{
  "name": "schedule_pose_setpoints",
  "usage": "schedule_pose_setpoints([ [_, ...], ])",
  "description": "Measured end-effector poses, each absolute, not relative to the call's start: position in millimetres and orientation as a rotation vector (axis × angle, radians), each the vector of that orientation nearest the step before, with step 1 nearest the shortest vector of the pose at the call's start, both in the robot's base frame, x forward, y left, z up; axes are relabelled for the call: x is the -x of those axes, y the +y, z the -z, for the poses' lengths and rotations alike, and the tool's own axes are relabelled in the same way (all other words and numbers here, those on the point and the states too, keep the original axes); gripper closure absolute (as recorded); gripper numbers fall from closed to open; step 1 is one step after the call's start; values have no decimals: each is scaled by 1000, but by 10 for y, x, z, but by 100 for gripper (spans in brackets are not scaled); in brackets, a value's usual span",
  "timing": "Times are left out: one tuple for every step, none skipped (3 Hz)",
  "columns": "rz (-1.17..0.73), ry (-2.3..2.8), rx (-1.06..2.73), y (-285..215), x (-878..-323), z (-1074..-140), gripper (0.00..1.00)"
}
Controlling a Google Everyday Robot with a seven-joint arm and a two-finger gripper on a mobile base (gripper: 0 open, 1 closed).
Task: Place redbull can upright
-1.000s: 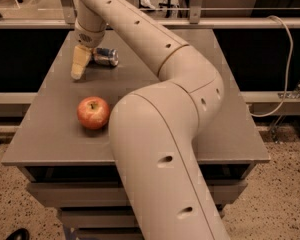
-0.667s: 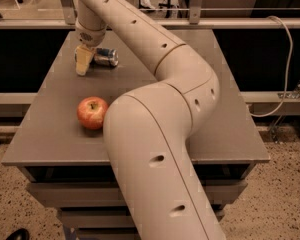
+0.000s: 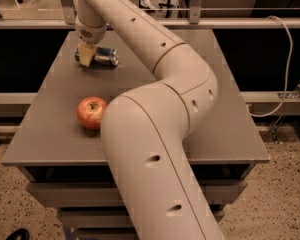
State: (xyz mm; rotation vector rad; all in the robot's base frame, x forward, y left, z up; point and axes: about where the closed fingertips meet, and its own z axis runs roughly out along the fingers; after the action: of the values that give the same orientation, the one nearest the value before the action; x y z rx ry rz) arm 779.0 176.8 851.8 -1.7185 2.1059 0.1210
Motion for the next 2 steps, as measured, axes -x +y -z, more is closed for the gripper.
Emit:
schedule_pose_setpoints([
  [-145, 2057, 1684, 1722, -7725, -8739, 96],
  [-190, 1947, 1560, 1361, -7446, -9279, 100],
])
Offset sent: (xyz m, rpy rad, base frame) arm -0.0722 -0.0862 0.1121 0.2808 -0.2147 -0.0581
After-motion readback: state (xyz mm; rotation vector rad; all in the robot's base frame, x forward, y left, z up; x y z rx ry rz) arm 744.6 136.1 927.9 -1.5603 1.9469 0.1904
